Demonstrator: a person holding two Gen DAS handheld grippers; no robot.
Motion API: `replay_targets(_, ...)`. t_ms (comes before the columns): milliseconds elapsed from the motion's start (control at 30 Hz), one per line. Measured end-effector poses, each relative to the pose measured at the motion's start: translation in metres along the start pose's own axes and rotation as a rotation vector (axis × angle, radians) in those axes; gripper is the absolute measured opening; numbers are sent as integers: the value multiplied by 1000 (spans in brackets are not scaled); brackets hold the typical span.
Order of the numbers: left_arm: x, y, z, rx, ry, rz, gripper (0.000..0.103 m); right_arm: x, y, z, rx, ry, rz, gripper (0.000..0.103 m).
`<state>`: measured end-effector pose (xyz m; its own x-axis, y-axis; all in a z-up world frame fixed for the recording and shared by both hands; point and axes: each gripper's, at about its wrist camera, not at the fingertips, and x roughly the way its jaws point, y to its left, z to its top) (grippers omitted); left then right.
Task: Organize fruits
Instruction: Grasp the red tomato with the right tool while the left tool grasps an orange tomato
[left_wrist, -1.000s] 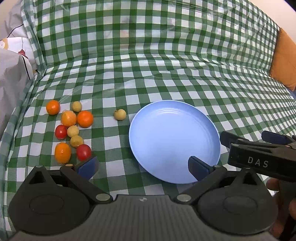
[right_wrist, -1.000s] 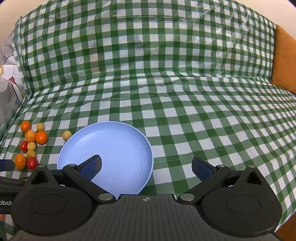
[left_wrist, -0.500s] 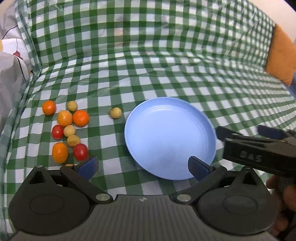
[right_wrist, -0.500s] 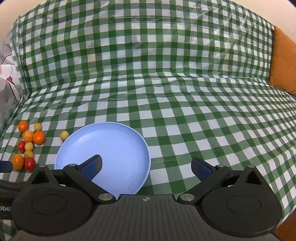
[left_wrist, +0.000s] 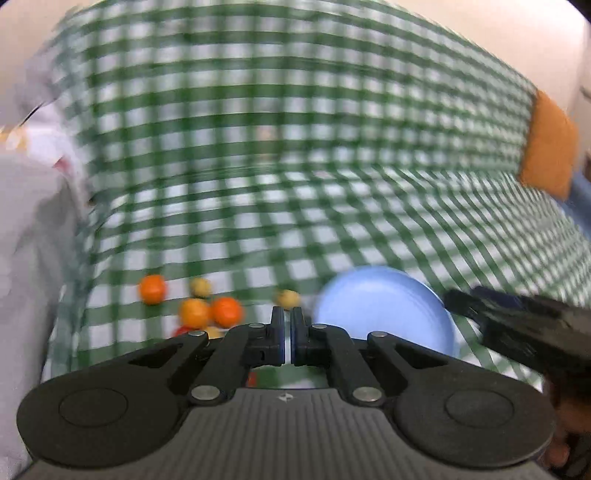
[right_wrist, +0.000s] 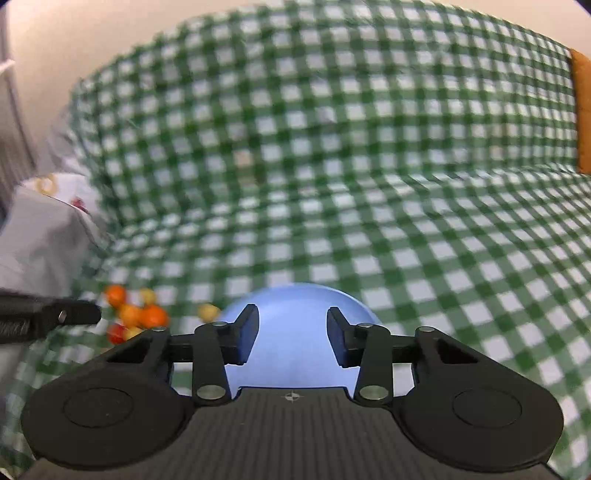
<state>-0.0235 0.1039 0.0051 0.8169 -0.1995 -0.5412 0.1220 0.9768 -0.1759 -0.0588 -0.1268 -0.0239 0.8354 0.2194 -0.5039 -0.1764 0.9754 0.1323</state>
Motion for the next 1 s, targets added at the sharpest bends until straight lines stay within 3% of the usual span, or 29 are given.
replay_targets(67, 9, 32, -10, -107, 18, 11, 3, -2, 13, 4, -32, -27, 38, 43)
replay_targets(133, 24, 61, -16, -236, 135, 62, 4, -1, 22, 8, -63, -46, 67, 43)
replay_targets(233, 32, 87, -15, -344, 173, 36, 4, 7, 36, 8, -94, -40, 93, 43)
replay_targets(333, 40, 92, -9, -352, 188, 53, 16, 26, 50, 6, -80, -1, 135, 43)
replay_targets(467, 48, 97, 1, -394, 214, 51, 35, 53, 61, -1, -78, 69, 206, 60)
replay_targets(533, 55, 101, 8, -423, 229, 43, 43, 66, 68, -7, -95, 111, 213, 60)
replay_targets(667, 68, 100, 10, -438, 263, 43, 48, 85, 92, -14, -146, 142, 243, 62)
replay_targets(733, 73, 97, 9, -415, 274, 53, 52, 94, 100, -18, -153, 164, 260, 68)
replay_targets(1000, 79, 108, -1, -401, 293, 77, 52, 120, 111, -31, -180, 213, 257, 68)
